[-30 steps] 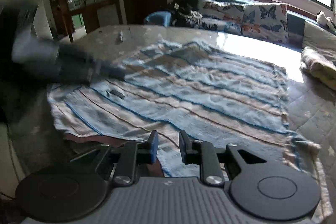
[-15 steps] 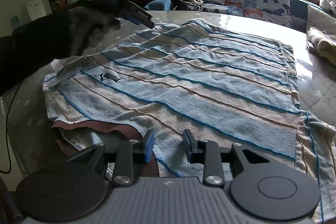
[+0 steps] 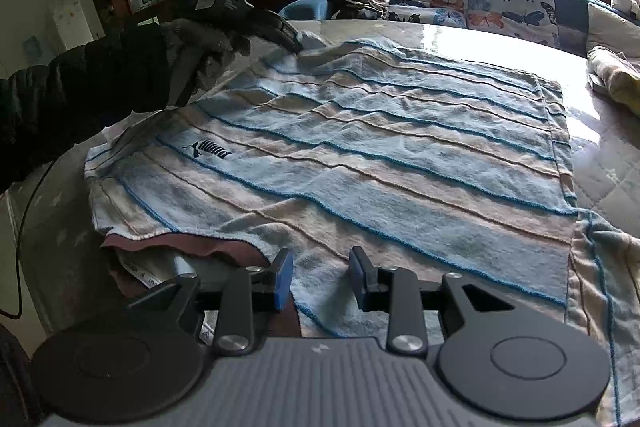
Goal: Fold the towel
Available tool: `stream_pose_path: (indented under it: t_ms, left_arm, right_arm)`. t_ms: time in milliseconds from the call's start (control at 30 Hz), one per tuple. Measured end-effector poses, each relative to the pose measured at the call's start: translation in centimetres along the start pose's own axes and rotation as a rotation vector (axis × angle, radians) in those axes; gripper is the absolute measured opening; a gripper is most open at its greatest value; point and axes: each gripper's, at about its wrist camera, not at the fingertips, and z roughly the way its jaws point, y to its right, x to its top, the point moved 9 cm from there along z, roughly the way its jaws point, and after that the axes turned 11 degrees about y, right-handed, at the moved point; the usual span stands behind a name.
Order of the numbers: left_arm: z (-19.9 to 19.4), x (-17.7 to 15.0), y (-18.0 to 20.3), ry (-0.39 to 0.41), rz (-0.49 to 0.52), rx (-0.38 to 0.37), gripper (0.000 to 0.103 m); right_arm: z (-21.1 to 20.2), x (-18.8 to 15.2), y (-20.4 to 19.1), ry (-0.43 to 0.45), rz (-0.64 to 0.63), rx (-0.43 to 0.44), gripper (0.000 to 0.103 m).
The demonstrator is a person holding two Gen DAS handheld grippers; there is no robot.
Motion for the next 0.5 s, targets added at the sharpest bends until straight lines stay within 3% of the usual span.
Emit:
stream_pose_path:
  t_ms: [167,233,333,500]
  left_arm:
    - [1.1,-1.0,-1.3,-0.033,-0.018,0.045,0.01]
    - [1.0,-0.7,-1.7,-0.029,-0.027,0.063,0.023]
    - [-0.5,0.5,-2.2,0.017,-0.069,0.093,0.021]
    - [-1.7,1.8,1.4,0.031,-0.07,-0.067,0.02]
  right_arm:
    - [-0.1,-0.1,0.1,0.0,-0.001,0.001,0.031]
    - [-0.2,-0.2,0.1,0.001,-0.003,-0.001,0.031]
    - [-0.3,-0.2,0.1,0.0,-0.009,-0.005,0.031]
    - [-0.3,-0.1,0.0,0.002,-0.013,-0.012,0.032]
